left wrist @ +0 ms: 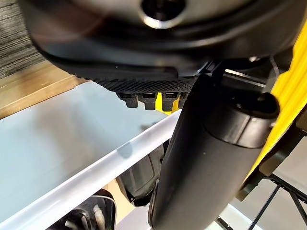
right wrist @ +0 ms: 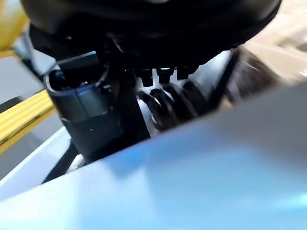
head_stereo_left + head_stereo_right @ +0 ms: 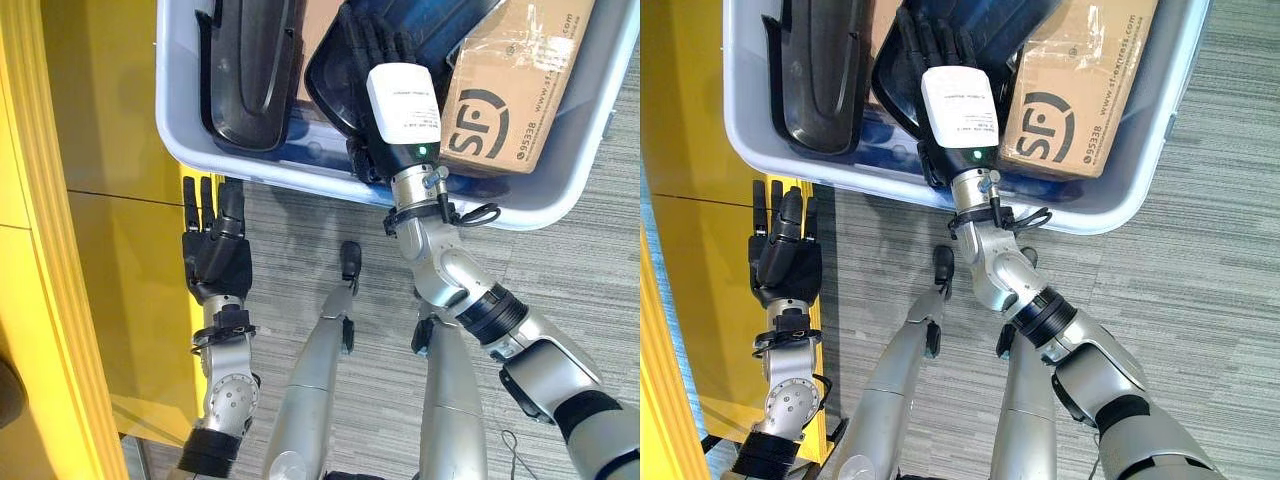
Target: Move parts from the plastic box to the shelf.
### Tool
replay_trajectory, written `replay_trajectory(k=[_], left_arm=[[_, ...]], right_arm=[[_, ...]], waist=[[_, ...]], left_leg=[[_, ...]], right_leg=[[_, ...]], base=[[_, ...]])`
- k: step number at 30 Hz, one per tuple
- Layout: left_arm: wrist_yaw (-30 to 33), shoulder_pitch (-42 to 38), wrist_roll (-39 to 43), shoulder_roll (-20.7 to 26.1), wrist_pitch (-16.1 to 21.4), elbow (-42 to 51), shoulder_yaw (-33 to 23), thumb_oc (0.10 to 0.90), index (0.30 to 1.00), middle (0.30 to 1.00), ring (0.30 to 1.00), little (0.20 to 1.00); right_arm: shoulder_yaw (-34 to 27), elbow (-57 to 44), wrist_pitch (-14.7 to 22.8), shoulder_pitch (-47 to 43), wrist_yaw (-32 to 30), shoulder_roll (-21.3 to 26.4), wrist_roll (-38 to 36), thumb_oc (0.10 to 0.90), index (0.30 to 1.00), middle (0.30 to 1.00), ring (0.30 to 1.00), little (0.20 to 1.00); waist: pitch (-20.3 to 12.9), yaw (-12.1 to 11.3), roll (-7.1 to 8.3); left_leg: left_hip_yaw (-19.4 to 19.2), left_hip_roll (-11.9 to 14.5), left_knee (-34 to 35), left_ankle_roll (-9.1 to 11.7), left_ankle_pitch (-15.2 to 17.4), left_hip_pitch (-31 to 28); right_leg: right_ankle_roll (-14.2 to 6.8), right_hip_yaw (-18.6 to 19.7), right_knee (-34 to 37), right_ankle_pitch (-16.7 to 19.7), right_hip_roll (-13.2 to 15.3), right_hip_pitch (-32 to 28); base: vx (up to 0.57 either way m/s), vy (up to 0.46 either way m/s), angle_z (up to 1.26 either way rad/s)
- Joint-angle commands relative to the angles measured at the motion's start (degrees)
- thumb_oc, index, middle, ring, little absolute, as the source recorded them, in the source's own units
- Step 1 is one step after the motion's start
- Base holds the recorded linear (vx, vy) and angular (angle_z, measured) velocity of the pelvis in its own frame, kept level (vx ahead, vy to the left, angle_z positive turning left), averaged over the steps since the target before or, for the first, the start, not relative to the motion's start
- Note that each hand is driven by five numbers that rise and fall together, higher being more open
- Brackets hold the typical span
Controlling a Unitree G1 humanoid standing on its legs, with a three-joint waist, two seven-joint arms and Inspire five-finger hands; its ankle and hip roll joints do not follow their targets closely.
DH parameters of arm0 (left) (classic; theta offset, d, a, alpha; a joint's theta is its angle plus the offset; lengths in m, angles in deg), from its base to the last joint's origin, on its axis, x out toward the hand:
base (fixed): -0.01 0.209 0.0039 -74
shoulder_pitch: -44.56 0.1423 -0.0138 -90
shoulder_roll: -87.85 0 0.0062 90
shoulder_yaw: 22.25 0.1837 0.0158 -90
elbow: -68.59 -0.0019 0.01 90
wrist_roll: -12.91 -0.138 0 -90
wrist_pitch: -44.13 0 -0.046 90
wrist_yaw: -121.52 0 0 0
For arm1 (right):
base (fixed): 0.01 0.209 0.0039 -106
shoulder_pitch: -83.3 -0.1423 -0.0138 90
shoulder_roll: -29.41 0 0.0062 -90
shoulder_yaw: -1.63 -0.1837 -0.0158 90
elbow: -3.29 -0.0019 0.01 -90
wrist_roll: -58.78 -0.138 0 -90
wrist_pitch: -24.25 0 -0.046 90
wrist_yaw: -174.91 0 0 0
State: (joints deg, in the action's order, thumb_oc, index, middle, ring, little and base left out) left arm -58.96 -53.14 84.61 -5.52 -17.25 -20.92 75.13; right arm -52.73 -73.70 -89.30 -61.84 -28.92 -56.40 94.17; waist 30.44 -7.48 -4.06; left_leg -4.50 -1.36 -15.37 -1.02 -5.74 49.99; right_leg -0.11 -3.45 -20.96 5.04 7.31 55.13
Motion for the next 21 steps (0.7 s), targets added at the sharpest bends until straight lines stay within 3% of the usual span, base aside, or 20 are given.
replay_trajectory(k=[1, 10, 11, 12, 16, 17, 18, 19, 21], left_arm=[[-3.3, 2.5, -0.7, 2.7, 3.0, 8.1, -1.4, 0.900, 1.000, 1.000, 1.000, 1.000], [-3.0, 2.6, 0.3, 3.2, 3.0, 8.1, -0.8, 0.900, 1.000, 1.000, 1.000, 1.000], [-3.1, 2.0, 0.4, 3.1, 3.1, 8.3, -1.0, 0.900, 1.000, 1.000, 1.000, 1.000], [-3.4, 2.8, 0.4, 2.9, 3.5, 8.0, -0.6, 0.900, 1.000, 1.000, 1.000, 1.000], [-3.9, 2.8, 0.8, 2.8, 4.0, 8.2, -0.6, 0.900, 1.000, 1.000, 1.000, 1.000], [-4.0, 2.1, 0.8, 2.8, 4.1, 8.4, -1.0, 0.900, 1.000, 1.000, 1.000, 1.000], [-4.2, 2.9, 1.7, 2.8, 4.1, 8.5, -0.6, 0.900, 1.000, 1.000, 1.000, 1.000], [-4.3, 2.2, 1.7, 2.7, 4.2, 8.6, -1.0, 0.900, 1.000, 1.000, 1.000, 1.000], [-4.4, 3.0, 1.4, 2.8, 3.8, 8.5, -0.7, 0.900, 1.000, 1.000, 1.000, 1.000]], right_arm=[[-1.2, 6.6, -5.2, 3.1, 1.7, 3.5, -3.0, 0.400, 0.300, 0.300, 0.300, 0.300], [-1.2, 8.7, -6.1, 2.4, 4.7, 4.8, -0.1, 0.400, 0.300, 0.300, 0.300, 0.300], [-1.2, 8.6, -6.3, 1.8, 4.8, 5.0, 0.1, 0.400, 0.300, 0.300, 0.300, 0.300], [-0.9, 8.7, -6.8, 2.7, 5.2, 5.0, 0.2, 0.400, 0.300, 0.300, 0.300, 0.300], [-0.7, 9.1, -6.7, 2.6, 4.8, 5.2, 1.4, 0.400, 0.300, 0.300, 0.300, 0.300], [-0.8, 9.0, -6.8, 1.8, 4.8, 5.5, 1.8, 0.400, 0.300, 0.300, 0.300, 0.300], [-0.7, 9.4, -6.8, 2.5, 4.9, 5.6, 2.7, 0.400, 0.300, 0.300, 0.300, 0.300], [-0.7, 9.2, -6.9, 1.7, 5.0, 5.8, 2.9, 0.400, 0.300, 0.300, 0.300, 0.300], [-0.2, 9.8, -7.1, 2.2, 4.8, 5.6, 3.1, 0.400, 0.300, 0.300, 0.300, 0.300]], waist=[[-0.6, 0.8, -5.30], [-0.6, 0.6, -6.36], [-0.6, 0.7, -6.40], [-0.6, 0.6, -6.62], [-0.6, 0.8, -6.90], [-0.6, 0.9, -6.95], [-0.6, 0.8, -7.19], [-0.6, 0.9, -7.22], [-0.6, 0.8, -7.41]], left_leg=[[4.9, -1.1, -7.9, -0.4, 7.6, 4.3], [4.7, -1.3, -10.5, -0.3, 9.4, 5.6], [4.4, -1.4, -10.4, -0.6, 8.3, 7.0], [4.6, -1.3, -10.4, -0.3, 9.7, 5.3], [4.4, -1.2, -10.2, -0.2, 9.5, 5.3], [4.0, -1.2, -9.9, -0.5, 8.1, 7.0], [4.2, -1.2, -10.0, -0.1, 9.5, 5.1], [3.9, -1.2, -9.7, -0.4, 8.0, 6.8], [4.1, -1.1, -9.9, -0.1, 9.4, 5.1]], right_leg=[[-4.5, 1.7, 3.3, -3.1, 3.6, -2.3], [-4.7, 2.5, -0.3, -5.2, 3.2, 0.1], [-4.4, 2.1, 0.0, -4.1, 3.3, 1.4], [-4.7, 2.6, -0.4, -5.6, 3.2, 0.0], [-4.7, 2.8, -0.3, -5.5, 3.2, 0.2], [-4.4, 2.4, 0.3, -4.1, 3.4, 1.7], [-4.8, 2.8, 0.0, -5.4, 3.3, 0.2], [-4.5, 2.4, 0.5, -4.0, 3.5, 1.7], [-4.8, 3.0, 0.0, -5.4, 3.4, 0.3]], base=[[0.00, 0.000, 0.00], [0.00, -0.001, 0.01], [0.03, 0.014, 0.00], [0.00, 0.000, 0.00], [-0.02, 0.007, -0.03], [-0.03, 0.010, 0.00], [-0.07, 0.008, 0.01], [0.00, 0.000, 0.00], [0.00, 0.000, 0.00]])
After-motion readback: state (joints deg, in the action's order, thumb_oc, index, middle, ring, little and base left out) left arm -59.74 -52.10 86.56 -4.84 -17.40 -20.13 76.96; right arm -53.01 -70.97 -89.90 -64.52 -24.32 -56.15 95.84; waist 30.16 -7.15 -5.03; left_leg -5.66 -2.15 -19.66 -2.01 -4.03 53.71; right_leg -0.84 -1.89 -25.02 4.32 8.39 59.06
